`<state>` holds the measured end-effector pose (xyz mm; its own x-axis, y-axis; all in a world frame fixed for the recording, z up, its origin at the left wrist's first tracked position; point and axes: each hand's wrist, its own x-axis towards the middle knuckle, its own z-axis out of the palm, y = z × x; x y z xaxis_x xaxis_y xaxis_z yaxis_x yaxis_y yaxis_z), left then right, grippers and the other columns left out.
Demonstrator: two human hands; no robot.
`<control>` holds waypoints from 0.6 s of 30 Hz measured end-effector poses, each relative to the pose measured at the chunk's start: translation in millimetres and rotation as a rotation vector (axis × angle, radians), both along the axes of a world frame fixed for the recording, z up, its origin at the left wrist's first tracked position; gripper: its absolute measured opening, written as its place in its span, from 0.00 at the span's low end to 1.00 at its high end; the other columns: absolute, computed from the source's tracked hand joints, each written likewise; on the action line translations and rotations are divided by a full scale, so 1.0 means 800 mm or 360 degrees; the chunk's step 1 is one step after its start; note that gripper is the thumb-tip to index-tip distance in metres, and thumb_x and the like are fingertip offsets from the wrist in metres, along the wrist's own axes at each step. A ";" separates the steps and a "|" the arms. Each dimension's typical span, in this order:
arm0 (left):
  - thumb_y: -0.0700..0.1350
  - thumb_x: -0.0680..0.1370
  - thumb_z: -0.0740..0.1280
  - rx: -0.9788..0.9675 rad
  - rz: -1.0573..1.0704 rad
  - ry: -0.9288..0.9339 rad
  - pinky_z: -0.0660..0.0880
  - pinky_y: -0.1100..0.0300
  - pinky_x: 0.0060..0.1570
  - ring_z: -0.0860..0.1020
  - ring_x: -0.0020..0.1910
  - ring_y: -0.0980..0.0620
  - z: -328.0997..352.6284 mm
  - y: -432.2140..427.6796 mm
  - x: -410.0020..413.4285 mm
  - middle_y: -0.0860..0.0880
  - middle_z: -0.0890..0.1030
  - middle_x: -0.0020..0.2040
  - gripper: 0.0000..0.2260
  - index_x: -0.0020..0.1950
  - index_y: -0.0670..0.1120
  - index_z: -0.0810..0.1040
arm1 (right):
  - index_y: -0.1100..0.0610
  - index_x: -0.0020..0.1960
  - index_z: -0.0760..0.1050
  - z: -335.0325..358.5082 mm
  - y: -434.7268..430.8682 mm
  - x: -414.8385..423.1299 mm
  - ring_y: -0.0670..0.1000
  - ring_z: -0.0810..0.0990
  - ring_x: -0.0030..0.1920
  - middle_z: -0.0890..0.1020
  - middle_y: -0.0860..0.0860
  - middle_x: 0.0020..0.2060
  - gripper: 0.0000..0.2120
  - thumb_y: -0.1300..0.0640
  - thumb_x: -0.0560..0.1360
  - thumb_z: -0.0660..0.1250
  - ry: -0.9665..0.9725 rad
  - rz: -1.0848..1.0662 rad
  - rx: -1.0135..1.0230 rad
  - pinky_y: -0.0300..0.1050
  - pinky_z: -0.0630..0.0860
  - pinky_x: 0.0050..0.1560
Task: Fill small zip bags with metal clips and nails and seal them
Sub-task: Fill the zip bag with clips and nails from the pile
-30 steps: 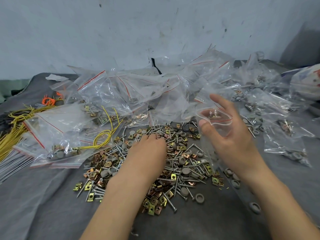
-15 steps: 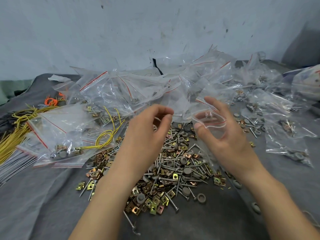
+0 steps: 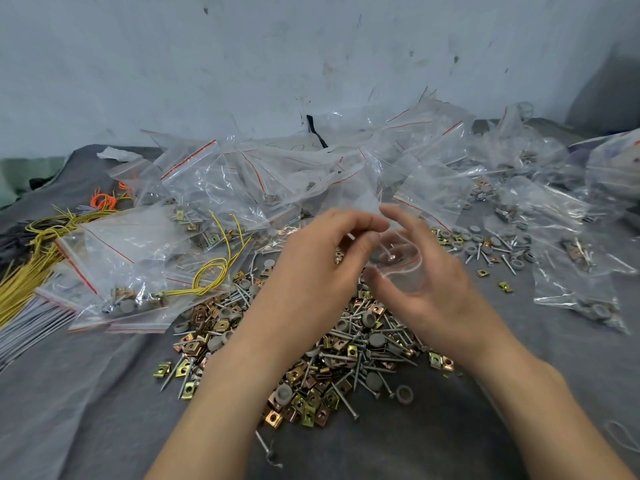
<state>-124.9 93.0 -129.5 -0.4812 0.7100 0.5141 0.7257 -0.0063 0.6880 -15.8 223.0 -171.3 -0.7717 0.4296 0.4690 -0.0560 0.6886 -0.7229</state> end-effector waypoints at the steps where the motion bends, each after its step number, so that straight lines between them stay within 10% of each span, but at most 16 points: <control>1: 0.45 0.81 0.66 -0.0001 -0.0010 -0.0025 0.68 0.73 0.44 0.78 0.47 0.63 0.000 0.000 0.000 0.61 0.81 0.47 0.07 0.57 0.54 0.81 | 0.44 0.75 0.63 0.000 0.000 0.000 0.41 0.80 0.56 0.80 0.41 0.53 0.33 0.51 0.75 0.73 0.0008 -0.0003 0.0000 0.41 0.76 0.56; 11: 0.48 0.82 0.63 0.0007 0.0121 -0.0111 0.70 0.71 0.39 0.78 0.44 0.63 -0.003 -0.009 -0.018 0.62 0.81 0.45 0.08 0.58 0.57 0.79 | 0.44 0.75 0.64 -0.005 0.009 -0.001 0.41 0.80 0.55 0.80 0.37 0.53 0.30 0.47 0.76 0.70 0.0120 0.0008 -0.0075 0.31 0.73 0.55; 18: 0.49 0.84 0.57 -0.0832 0.0298 0.0135 0.68 0.71 0.39 0.74 0.40 0.65 -0.028 -0.026 -0.039 0.59 0.80 0.53 0.12 0.65 0.56 0.74 | 0.41 0.73 0.65 -0.003 0.013 0.002 0.38 0.79 0.56 0.81 0.38 0.52 0.28 0.46 0.75 0.69 0.0147 -0.0060 -0.0144 0.23 0.68 0.52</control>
<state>-156.1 72.4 -151.7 -0.5961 0.7869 0.1593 0.7344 0.4543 0.5042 -14.0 233.2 -174.1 -0.7094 0.5015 0.4952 -0.1002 0.6236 -0.7753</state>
